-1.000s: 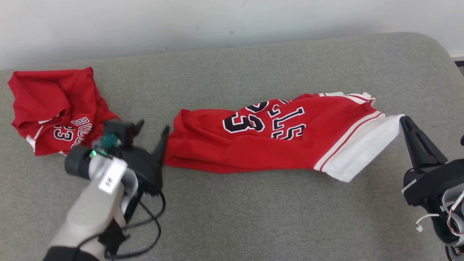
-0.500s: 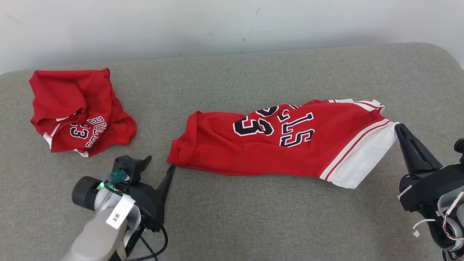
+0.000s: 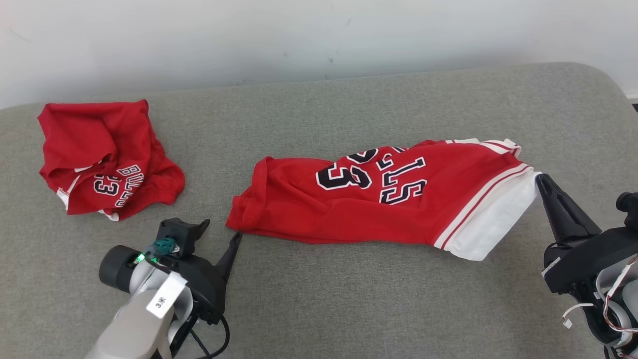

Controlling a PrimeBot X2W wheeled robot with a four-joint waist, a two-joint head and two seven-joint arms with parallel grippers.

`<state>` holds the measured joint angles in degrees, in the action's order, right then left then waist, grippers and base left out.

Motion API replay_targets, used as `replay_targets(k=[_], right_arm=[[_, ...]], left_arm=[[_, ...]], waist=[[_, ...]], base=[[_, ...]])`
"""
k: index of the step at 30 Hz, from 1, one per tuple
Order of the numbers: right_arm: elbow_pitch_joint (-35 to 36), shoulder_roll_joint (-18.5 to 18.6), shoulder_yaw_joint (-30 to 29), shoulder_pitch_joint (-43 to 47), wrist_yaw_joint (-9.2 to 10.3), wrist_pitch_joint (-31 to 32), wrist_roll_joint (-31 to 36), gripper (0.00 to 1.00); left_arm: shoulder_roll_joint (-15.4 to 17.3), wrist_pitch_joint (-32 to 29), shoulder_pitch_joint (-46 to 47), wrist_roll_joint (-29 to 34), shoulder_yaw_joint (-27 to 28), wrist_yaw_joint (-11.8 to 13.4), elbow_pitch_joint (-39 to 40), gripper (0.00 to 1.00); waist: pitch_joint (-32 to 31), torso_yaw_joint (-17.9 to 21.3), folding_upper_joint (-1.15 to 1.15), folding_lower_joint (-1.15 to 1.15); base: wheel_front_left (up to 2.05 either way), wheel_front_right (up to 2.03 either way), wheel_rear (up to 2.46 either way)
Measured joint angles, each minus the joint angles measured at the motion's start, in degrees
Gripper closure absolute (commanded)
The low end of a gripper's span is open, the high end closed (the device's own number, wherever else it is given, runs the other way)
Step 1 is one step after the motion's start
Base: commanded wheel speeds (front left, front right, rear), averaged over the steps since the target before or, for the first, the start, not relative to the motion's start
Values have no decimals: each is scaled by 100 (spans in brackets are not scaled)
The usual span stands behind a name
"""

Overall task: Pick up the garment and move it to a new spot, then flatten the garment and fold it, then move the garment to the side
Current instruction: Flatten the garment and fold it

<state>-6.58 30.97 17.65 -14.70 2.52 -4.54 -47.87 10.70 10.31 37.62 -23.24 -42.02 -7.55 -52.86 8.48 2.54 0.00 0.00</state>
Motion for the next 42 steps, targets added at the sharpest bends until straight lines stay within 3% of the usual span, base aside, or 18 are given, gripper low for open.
replay_targets(k=[14, 18, 42], right_arm=[[2, 2, -10, 5, 1, 0, 0, 100], [14, -5, -2, 5, 1, 0, 0, 100], [-56, -64, 48, -21, 7, -7, 5, 100]], left_arm=[[-148, -53, 141, 79, -211, 16, 21, 0], [-143, -35, 293, 201, -247, 208, -15, 0], [-242, -11, 515, 564, -472, 777, -490, 0]], waist=[[28, 133, 0, 0], [52, 174, 0, 0], [114, 217, 0, 0]], base=[[0, 0, 0], [0, 0, 0], [0, 0, 0]])
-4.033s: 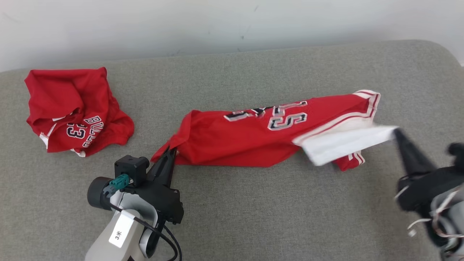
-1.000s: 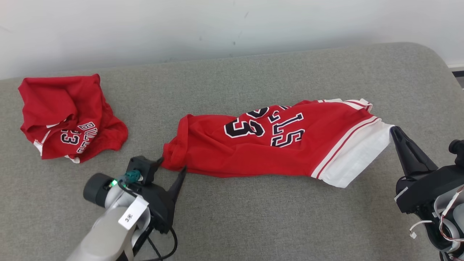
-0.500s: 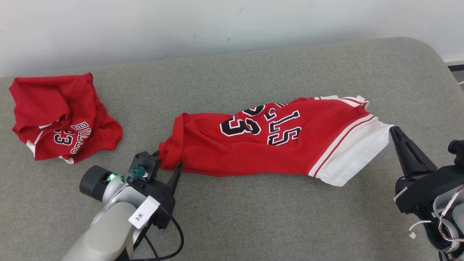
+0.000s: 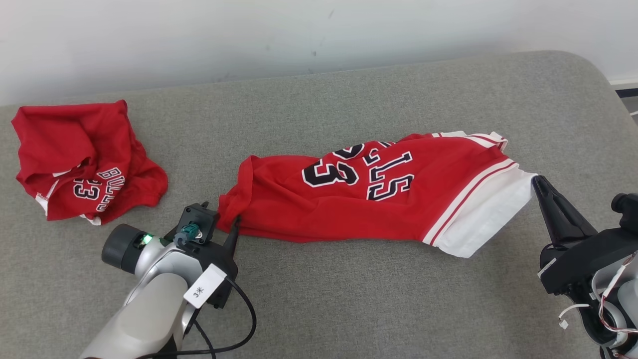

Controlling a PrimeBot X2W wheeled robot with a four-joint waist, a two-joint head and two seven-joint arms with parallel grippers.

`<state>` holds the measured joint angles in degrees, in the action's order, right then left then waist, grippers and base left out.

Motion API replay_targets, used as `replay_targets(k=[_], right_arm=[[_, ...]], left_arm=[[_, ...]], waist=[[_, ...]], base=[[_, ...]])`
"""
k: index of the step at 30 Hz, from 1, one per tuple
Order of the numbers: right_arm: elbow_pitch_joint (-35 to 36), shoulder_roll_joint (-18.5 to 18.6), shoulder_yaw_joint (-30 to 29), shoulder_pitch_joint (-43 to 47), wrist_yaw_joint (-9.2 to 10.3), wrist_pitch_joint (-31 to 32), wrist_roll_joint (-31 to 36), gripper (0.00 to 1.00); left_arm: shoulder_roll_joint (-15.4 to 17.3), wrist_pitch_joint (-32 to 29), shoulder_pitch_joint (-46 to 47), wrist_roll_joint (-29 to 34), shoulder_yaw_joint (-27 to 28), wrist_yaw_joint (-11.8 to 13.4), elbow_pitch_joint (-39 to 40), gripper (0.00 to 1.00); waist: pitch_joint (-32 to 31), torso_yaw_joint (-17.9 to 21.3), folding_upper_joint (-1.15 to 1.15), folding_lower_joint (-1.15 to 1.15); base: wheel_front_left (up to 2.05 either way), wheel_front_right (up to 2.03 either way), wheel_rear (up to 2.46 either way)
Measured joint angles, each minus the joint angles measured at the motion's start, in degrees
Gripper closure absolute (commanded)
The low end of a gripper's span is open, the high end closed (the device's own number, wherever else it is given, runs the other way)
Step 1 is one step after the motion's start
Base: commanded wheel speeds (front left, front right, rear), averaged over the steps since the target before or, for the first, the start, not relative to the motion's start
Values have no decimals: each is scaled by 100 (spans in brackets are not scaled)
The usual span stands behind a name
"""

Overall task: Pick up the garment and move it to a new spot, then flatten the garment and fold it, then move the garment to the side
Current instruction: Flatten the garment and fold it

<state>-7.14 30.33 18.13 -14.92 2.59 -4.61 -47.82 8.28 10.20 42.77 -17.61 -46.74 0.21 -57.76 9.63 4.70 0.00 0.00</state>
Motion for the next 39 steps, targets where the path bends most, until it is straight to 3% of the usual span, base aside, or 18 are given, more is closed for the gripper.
replay_targets(k=[6, 11, 12, 13, 14, 24, 39], right_arm=[[-21, 1, -9, 3, 0, -19, 1, 100], [-36, -13, 9, 1, 0, -19, 1, 100], [-42, -15, 12, 1, 0, -19, 1, 100], [-45, -18, 15, 0, 0, -19, 1, 100], [-52, -22, 33, -1, -1, -19, 2, 100], [-87, -21, 42, 0, -5, -22, 3, 100], [-234, 185, -215, -183, -115, -55, -53, 100]], left_arm=[[32, 76, 41, 3, 51, 180, -91, 0], [3, 149, 103, -23, 124, 133, -119, 0], [-22, 151, 102, -25, 126, 124, -135, 16], [-62, 152, 95, -77, 162, 96, -162, 73], [-103, 152, 93, -107, 148, 70, -213, 100], [-93, 219, 92, -185, 250, 22, -321, 100], [112, 303, -54, -981, 812, -657, -197, 100]], waist=[[-4, -26, 0, 0], [-22, -59, 0, 0], [-26, -64, 0, 0], [-31, -68, 0, 0], [-40, -71, 0, 0], [-84, -54, 0, 0], [-321, -106, 0, 0]], base=[[0, 0, 0], [0, 0, 0], [0, 0, 0], [0, 0, 0], [0, 0, 0], [0, 0, 0], [0, 0, 0]])
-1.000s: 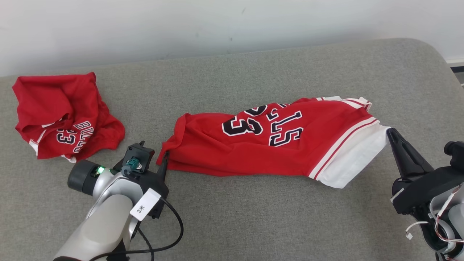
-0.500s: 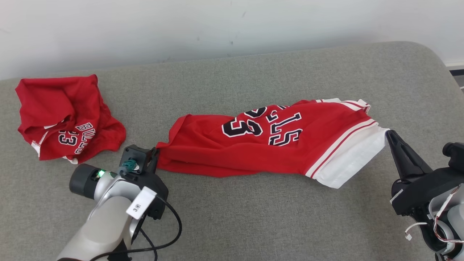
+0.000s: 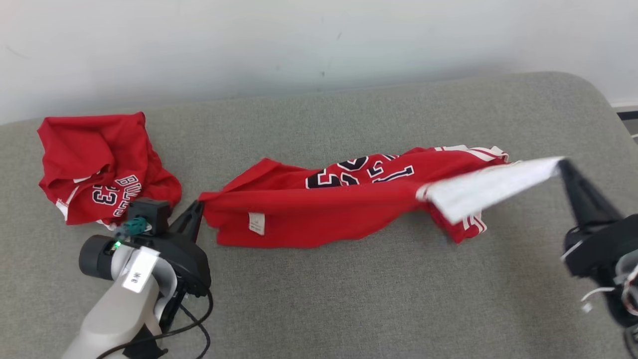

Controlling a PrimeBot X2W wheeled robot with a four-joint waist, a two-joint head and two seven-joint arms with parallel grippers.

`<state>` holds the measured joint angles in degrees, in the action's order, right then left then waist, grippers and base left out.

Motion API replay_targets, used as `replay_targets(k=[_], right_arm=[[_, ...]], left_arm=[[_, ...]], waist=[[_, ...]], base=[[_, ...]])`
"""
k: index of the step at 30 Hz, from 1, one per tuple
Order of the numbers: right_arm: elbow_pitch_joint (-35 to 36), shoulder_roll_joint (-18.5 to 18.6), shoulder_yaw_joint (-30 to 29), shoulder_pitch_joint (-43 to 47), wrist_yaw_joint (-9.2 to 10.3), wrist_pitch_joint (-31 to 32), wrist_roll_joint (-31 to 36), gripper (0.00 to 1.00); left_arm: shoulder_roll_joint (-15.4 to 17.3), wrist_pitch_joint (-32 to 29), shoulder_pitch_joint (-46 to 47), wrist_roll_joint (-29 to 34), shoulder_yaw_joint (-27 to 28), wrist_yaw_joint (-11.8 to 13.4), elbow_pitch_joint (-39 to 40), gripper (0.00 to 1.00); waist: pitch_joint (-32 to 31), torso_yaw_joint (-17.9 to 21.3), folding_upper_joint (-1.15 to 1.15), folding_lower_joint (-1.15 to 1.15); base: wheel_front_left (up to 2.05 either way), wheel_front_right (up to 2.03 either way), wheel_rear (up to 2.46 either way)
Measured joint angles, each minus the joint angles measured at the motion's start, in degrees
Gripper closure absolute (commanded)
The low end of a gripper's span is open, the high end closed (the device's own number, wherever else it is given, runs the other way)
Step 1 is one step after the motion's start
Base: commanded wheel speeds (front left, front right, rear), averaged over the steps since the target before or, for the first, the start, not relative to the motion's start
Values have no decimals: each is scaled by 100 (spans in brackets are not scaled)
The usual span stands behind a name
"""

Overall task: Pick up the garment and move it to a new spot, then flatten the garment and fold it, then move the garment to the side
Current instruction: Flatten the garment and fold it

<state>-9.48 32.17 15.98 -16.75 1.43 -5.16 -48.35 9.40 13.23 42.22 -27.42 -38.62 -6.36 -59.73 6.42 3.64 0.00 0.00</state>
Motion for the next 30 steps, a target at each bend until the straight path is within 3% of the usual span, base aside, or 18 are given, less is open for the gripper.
replay_targets(k=[9, 15, 22, 30], right_arm=[[-12, 455, -454, 30, 8, -89, -74, 100], [-25, 430, -435, 115, 8, -81, -134, 100], [-114, 464, -498, 229, 58, -9, -210, 100], [-192, 313, -397, 308, 64, 110, -348, 100]], left_arm=[[146, 48, -257, -237, -67, -81, 505, 100], [135, 3, -619, -593, -145, -122, 802, 100], [510, -94, -796, -743, -279, -122, 1272, 100], [503, -254, -825, -1141, -253, -122, 1467, 100]], waist=[[-230, -85, 0, 0], [-292, -126, 0, 0], [-219, -99, 0, 0], [28, -54, 0, -1]], base=[[0, 0, 0], [0, 0, 0], [0, 0, 0], [0, 0, 0]])
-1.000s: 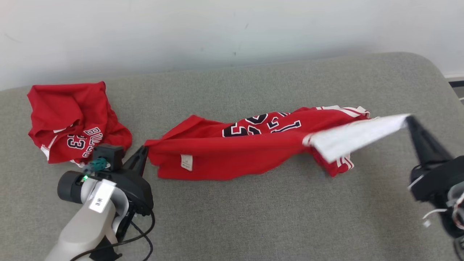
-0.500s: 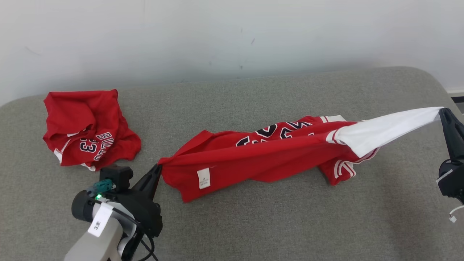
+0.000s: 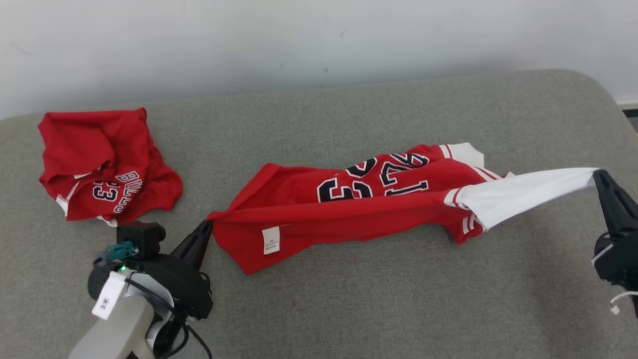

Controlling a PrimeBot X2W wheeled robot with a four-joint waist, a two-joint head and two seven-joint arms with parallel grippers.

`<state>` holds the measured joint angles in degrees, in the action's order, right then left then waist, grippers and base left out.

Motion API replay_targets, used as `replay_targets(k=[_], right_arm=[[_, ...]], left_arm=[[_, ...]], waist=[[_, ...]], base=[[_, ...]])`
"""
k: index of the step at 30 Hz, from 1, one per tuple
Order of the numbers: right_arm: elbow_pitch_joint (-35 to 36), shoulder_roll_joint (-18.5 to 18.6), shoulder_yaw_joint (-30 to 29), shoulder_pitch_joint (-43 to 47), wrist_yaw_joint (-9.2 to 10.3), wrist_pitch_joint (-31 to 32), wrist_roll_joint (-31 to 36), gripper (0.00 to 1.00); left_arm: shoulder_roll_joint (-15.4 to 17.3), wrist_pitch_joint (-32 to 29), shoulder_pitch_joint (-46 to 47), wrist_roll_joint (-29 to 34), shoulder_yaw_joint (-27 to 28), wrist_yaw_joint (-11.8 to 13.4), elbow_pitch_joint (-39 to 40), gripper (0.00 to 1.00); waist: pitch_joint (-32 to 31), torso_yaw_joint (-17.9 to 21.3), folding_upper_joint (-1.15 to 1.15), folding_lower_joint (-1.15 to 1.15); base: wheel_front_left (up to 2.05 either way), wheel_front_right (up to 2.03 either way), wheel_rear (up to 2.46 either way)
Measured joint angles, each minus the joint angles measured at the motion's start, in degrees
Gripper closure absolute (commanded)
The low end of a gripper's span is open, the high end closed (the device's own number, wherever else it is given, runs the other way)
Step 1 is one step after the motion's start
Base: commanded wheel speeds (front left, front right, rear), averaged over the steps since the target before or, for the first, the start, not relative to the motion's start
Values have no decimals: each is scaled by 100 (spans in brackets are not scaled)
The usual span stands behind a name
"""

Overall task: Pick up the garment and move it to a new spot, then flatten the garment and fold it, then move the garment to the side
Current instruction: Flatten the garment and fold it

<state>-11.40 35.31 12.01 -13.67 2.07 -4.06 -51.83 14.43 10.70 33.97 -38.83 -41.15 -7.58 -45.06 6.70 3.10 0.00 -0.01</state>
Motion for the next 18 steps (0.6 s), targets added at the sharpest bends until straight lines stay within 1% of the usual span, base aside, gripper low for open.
replay_targets(k=[2, 4, 7, 8, 9, 10, 11, 13, 14, 15, 16, 17, 18], right_arm=[[-65, -32, 52, -124, -7, 42, -2, 100], [-189, -58, 87, -383, -59, 114, -4, 100], [-398, -54, 99, -761, -115, 189, -11, 100], [-485, -56, 130, -863, -133, 219, -8, 100], [-552, -58, 180, -945, -158, 257, 5, 100], [-609, -66, 231, -1019, -168, 263, 22, 100], [-661, -81, 259, -1074, -196, 287, 32, 100], [-728, -153, 326, -1183, -216, 308, 48, 100], [-754, -199, 365, -1228, -229, 309, 49, 100], [-813, -243, 401, -1278, -261, 313, 51, 100], [-878, -275, 434, -1320, -275, 314, 57, 100], [-915, -285, 450, -1341, -299, 315, 66, 100], [-964, -290, 470, -1376, -311, 324, 81, 100]], left_arm=[[-1, -21, 29, -124, 27, 0, -13, 100], [-8, -98, 117, -134, 58, 0, -32, 100], [-40, -179, 449, -121, 97, 0, -110, 100], [-44, -193, 587, -102, 101, 0, -169, 72], [-44, -193, 695, -102, 109, 0, -209, 57], [-47, -221, 783, -91, 92, 0, -249, 65], [-53, -267, 832, -65, 42, 0, -280, 69], [-109, -287, 861, -32, -25, 0, -402, 58], [-132, -287, 860, 25, -52, 0, -450, 24], [-158, -286, 867, 67, -48, 0, -493, 9], [-181, -283, 876, 86, -51, 0, -535, 6], [-196, -283, 881, 103, -62, 0, -575, 5], [-200, -285, 889, 108, -74, 0, -620, 0]], waist=[[76, 12, 0, 0], [153, 22, 0, 0], [264, 27, 0, 0], [300, 26, 0, 0], [333, 24, 0, 0], [366, 21, 0, 0], [397, 17, 0, 0], [458, 7, 0, 0], [485, 2, 0, 0], [512, -4, 1, 0], [536, -10, 1, 0], [556, -18, 1, 0], [576, -26, 1, 0]], base=[[0, 0, 0], [0, 0, 0], [0, 0, 0], [0, 0, 0], [0, 0, 0], [0, 0, 0], [0, 0, 0], [0, 0, 0], [0, 0, 0], [0, 0, 0], [0, 0, 0], [0, 0, 0], [0, 0, 0]])
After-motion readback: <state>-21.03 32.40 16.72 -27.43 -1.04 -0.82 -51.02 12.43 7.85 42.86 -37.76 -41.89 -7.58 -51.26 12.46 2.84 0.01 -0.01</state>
